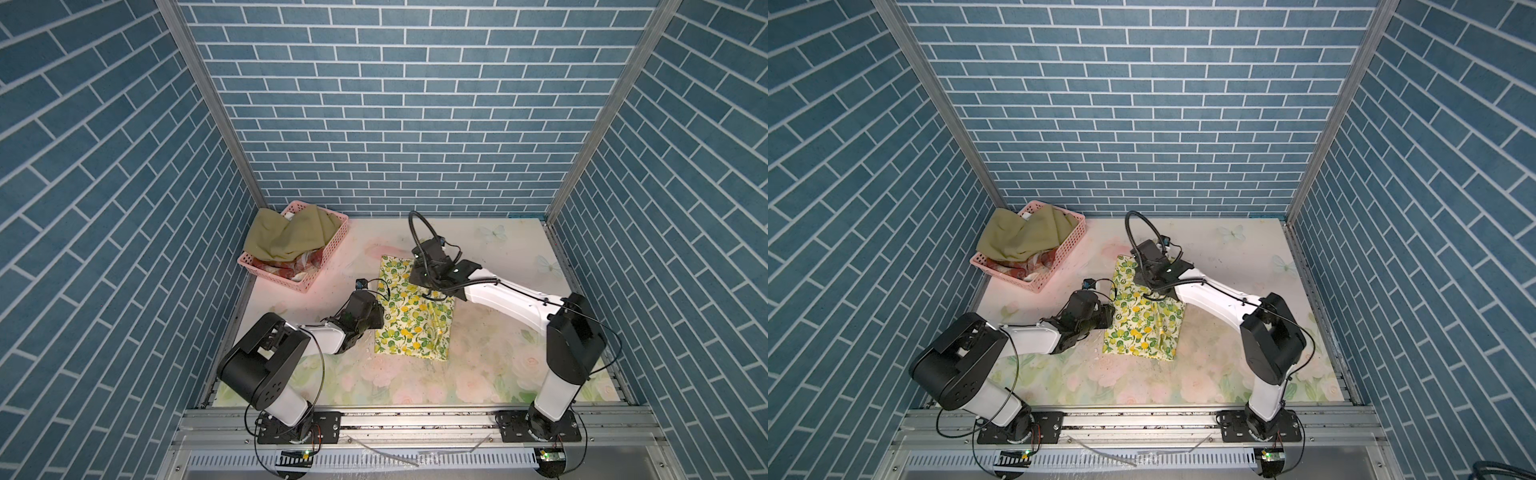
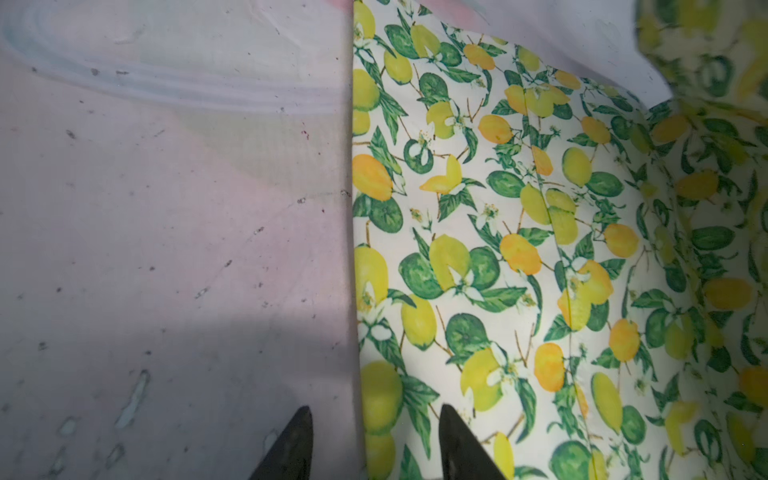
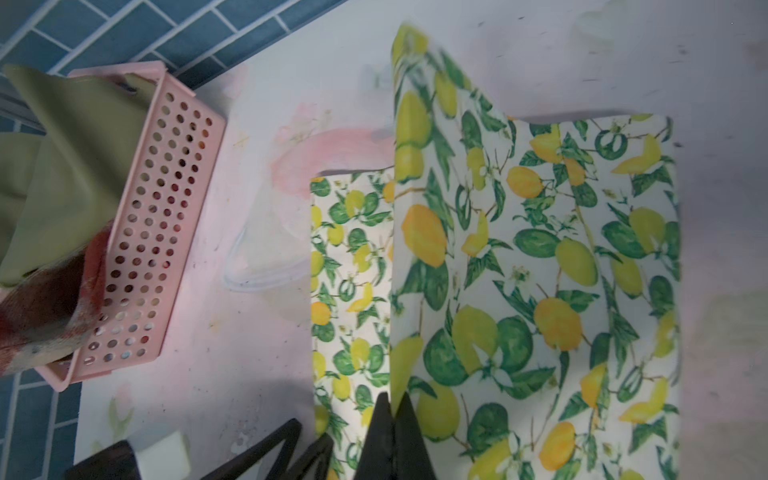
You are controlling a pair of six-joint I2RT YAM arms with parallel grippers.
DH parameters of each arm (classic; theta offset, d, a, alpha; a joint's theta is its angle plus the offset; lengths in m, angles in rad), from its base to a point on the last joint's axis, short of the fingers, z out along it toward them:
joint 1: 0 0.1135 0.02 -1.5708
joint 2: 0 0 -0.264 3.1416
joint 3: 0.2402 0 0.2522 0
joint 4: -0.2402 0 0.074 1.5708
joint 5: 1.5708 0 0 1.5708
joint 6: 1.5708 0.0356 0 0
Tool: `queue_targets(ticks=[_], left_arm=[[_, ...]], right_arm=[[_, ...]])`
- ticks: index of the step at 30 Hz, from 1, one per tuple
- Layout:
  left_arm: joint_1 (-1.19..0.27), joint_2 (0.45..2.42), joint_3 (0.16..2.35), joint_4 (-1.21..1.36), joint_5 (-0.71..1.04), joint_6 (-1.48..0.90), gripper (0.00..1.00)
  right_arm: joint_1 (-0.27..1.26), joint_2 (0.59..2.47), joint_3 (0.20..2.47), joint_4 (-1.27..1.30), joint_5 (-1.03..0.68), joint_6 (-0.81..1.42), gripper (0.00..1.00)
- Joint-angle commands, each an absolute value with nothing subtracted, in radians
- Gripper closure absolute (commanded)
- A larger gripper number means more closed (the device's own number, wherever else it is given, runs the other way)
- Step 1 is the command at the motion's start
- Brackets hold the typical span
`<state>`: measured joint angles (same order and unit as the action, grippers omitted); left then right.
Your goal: Fold and stack the skirts
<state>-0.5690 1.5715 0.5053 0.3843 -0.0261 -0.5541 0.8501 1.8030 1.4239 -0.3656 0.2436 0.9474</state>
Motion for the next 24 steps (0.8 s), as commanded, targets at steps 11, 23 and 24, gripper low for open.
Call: queue_targets(ticks=[11,23,24], left_arm=[[-0.567,1.637,0.436,0.193,0.055,-0.589,0.51],[-0.712,1.698,0.509,0.146,0.057,-0.643,0.60],[-0.733,1.708,0.524,0.142,0.058,-0.653,0.60]], right_arm=[[0.781,1.650,1.267,-0.316,0.253,0.994,0.39],[0.531,1.364,0.927,-0.313,0.156,0.998,0.38],[0.508,1.333,0.903,-0.315,0.147,0.993,0.38]])
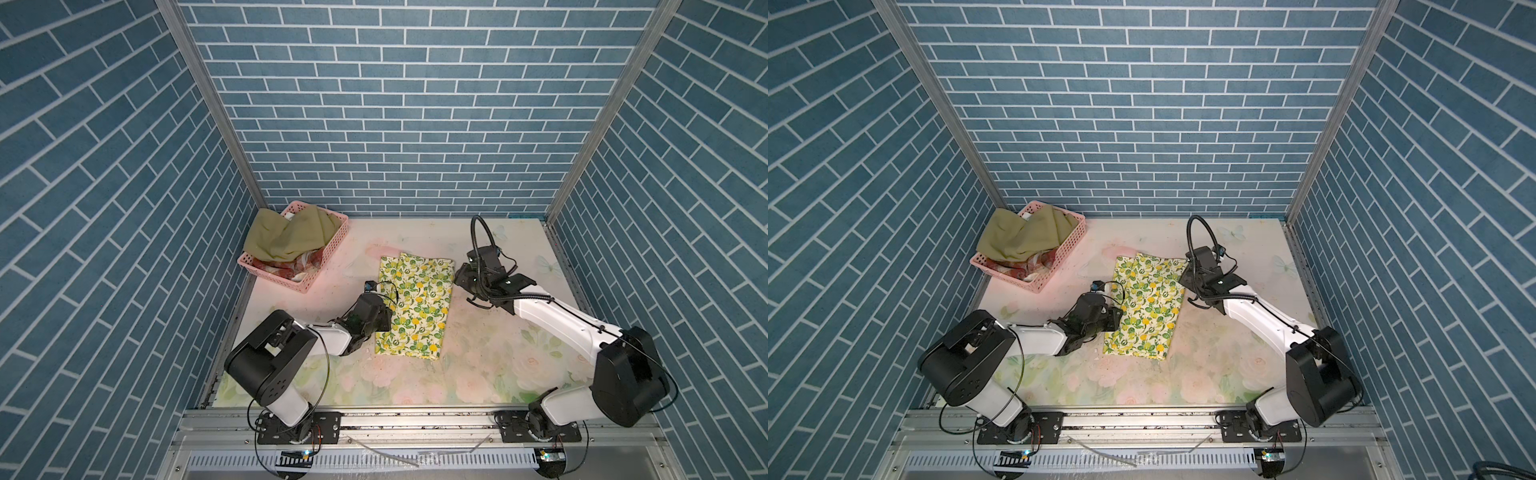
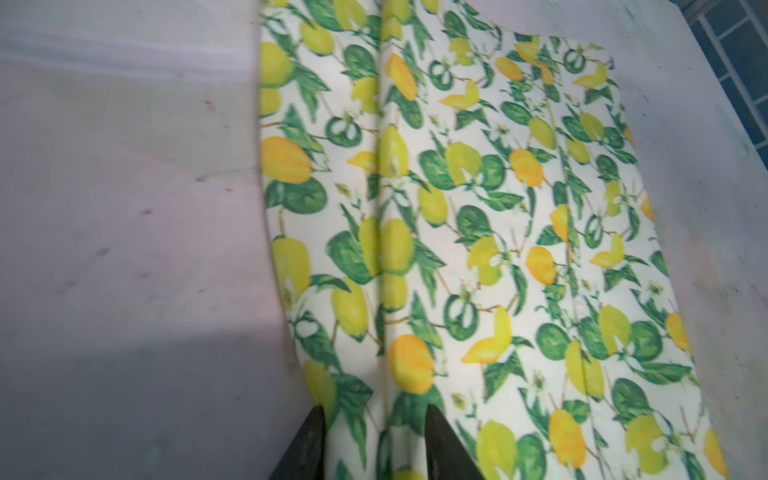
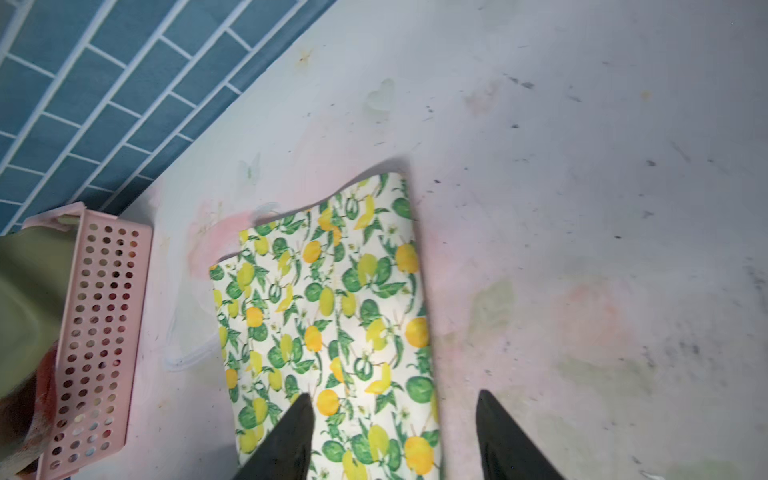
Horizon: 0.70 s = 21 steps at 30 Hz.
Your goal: Fold and stack the skirts
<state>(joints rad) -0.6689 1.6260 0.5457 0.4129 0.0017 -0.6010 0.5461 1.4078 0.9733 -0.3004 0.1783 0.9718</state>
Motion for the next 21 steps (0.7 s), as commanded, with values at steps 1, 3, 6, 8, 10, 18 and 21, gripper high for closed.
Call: queue_targets(ticks=[1,3,6,8,10,18,21], left_arm=[[-0.755,1.722,0.546,0.132,0.059,-0.664,0.60],[-0.797,1.743,0.596,0.098,0.045,-0.681,0.60],[-0.854,1.788,0.705,0.052,0.057,-0.700,0.60],[-0.869,1.828,0.772,0.053,0.094,-0.726,0.59],[-0.870,1.866,0.804,0.107,0.143,-0.796,0.58],[-0.960,2.099,0.980,0.452,0.199,-1.163,0.62],[-1.022,2.137,1.148,0.330,0.136,-1.126,0.56]], right_arm=[[0.479,1.294,0.885,-0.325,0.138,0.983,0.38],[0.425,1.218,0.870,-0.369,0.132,0.952,0.37],[0.344,1.108,0.875,-0.453,0.131,0.886,0.36],[0.303,1.064,0.888,-0.504,0.124,0.851,0.36],[0.276,1.036,0.894,-0.533,0.108,0.825,0.35],[0.234,0.964,0.882,-0.583,0.060,0.784,0.33],[0.222,0.926,0.884,-0.620,0.063,0.756,0.31]])
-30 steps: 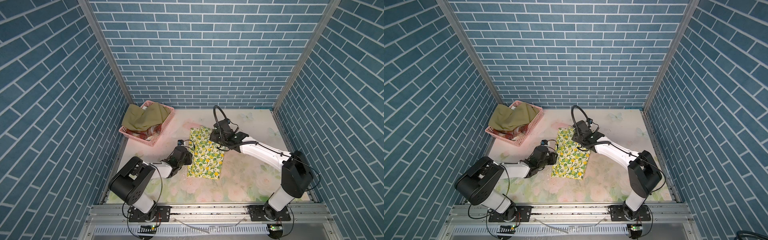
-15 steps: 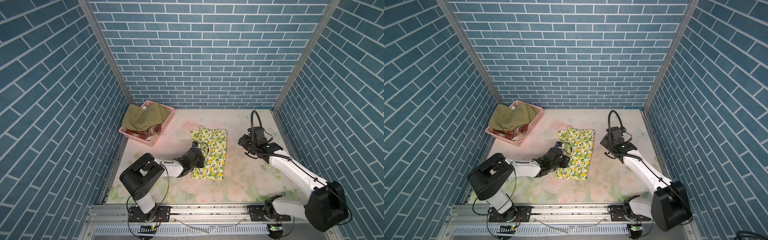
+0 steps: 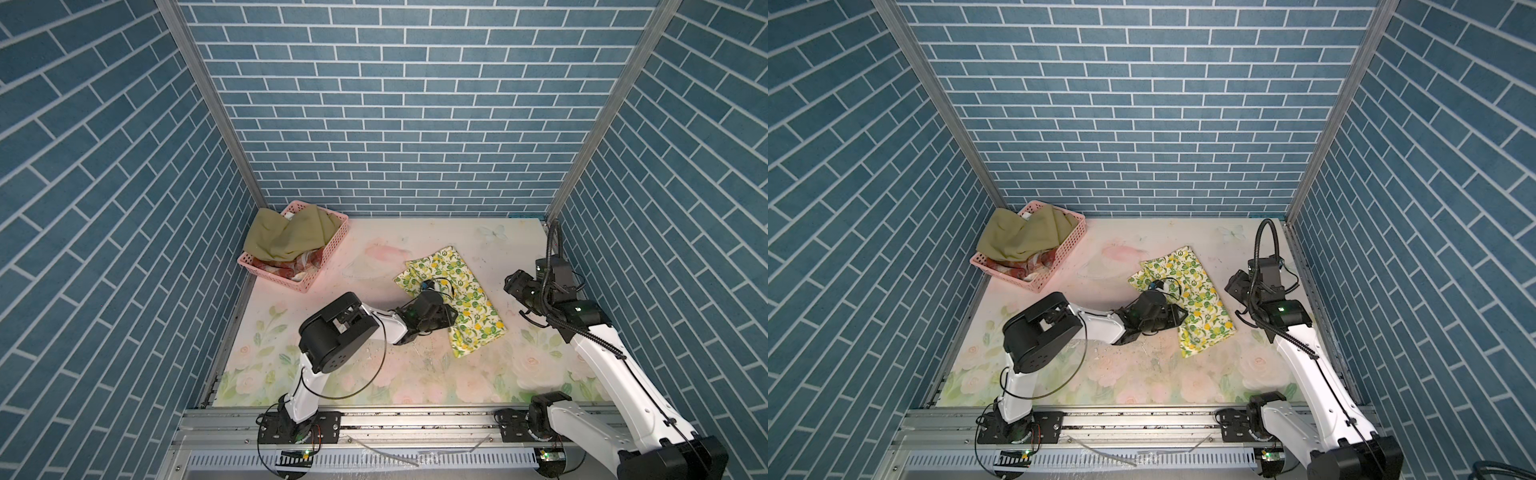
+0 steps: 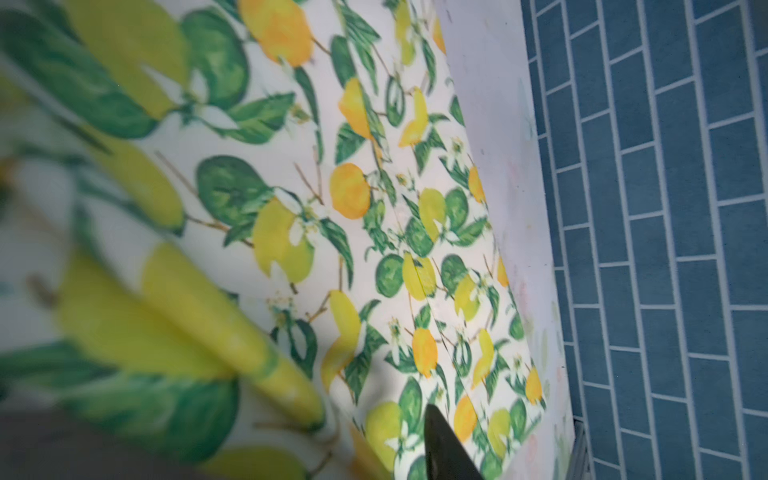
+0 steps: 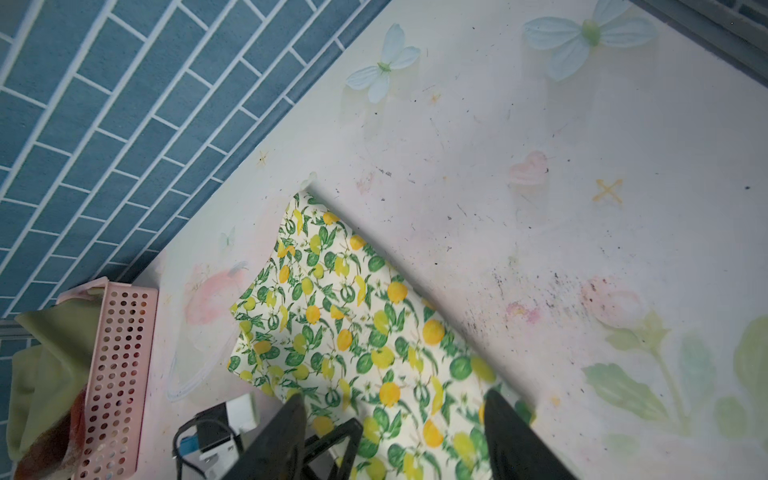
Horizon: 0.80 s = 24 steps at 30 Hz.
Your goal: Fold and stack the skirts
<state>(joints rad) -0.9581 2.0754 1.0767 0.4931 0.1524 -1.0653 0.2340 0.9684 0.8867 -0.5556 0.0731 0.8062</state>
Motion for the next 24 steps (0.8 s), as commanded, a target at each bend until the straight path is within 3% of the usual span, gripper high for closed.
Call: queue_targets(ticks=[1,4,10,17,24], left_arm=[[-1.032,2.144,1.187,0.292,0.122,-1.112,0.52],[-1.042,2.129,1.216,0.216,0.081,-1.074,0.38],[-1.001,1.947,0.998,0.121,0.050,-1.024,0.16],[-0.941,1.652,0.801,-0.002,-0.019,-0.908,0.18],[-0.767,1.598,0.887,-0.113,-0.014,-0.741,0.19]], right_arm=[[0.219,0.915,0.885,-0.632,0.067,0.746,0.29],[0.210,0.882,0.883,-0.665,0.072,0.714,0.26],[0.204,0.855,0.853,-0.694,0.051,0.705,0.26],[0.205,0.912,0.774,-0.676,0.006,0.747,0.27],[0.159,1.018,0.698,-0.605,0.006,0.778,0.28]])
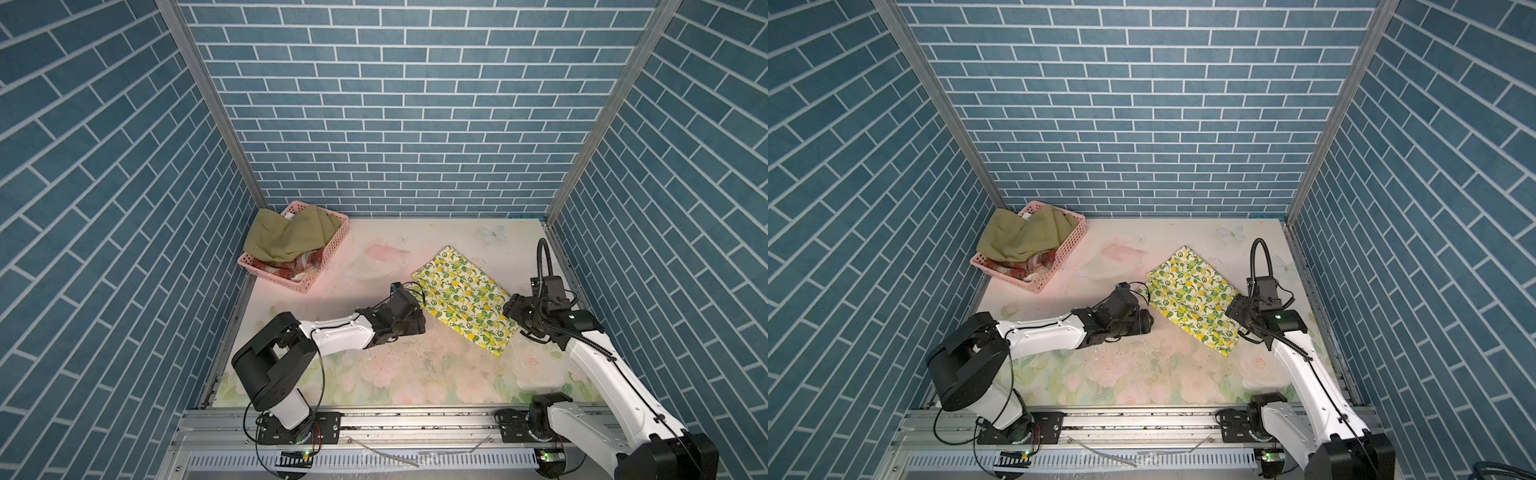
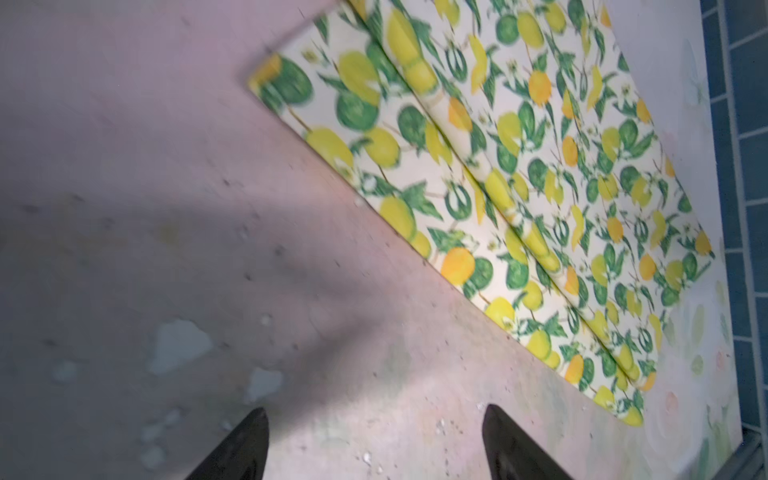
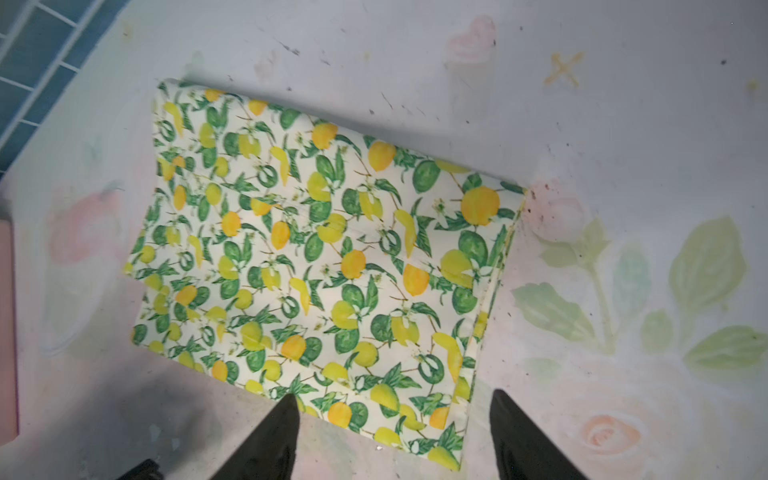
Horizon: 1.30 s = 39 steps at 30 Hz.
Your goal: Fold and stack the skirts
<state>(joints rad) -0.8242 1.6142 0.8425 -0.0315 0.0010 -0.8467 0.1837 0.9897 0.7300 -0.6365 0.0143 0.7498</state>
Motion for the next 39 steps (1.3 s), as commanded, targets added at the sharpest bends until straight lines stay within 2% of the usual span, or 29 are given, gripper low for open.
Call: queue_targets(ticks=[1,4,8,15,17,22,29,33,39], left_arm=[[-0.746,1.596,0.900,-0.124,-0.007,-0.722,0.19],[-0.683,1.591,0.939,-0.162,-0.001,-0.669,0.19],[-0.620,1.582,0.977,-0.200,0.000,-0.615,0.16],[-0.498,1.568,0.989,-0.195,0.026,-0.578,0.14],[-0.468,1.559,0.986,-0.194,0.028,-0.567,0.14],[-0.415,1.559,0.984,-0.201,0.035,-0.558,0.15],[-0.390,1.575,0.992,-0.224,0.008,-0.551,0.16],[-0.386,1.592,1.002,-0.235,-0.009,-0.545,0.17],[-0.387,1.658,1.045,-0.243,-0.024,-0.538,0.20]], right_arm=[[0.145,1.030,0.693,-0.599,0.015,0.775,0.28],[0.071,1.079,0.669,-0.550,-0.017,0.759,0.28],[0.013,1.179,0.643,-0.446,-0.078,0.728,0.23],[0.005,1.362,0.668,-0.257,-0.081,0.654,0.20],[0.005,1.422,0.683,-0.186,-0.135,0.639,0.21],[0.057,1.593,0.785,-0.037,-0.225,0.573,0.22],[0.184,1.828,1.076,-0.062,-0.291,0.440,0.23],[0.192,1.859,1.153,-0.085,-0.285,0.407,0.23],[0.167,1.752,1.106,-0.165,-0.182,0.426,0.27]])
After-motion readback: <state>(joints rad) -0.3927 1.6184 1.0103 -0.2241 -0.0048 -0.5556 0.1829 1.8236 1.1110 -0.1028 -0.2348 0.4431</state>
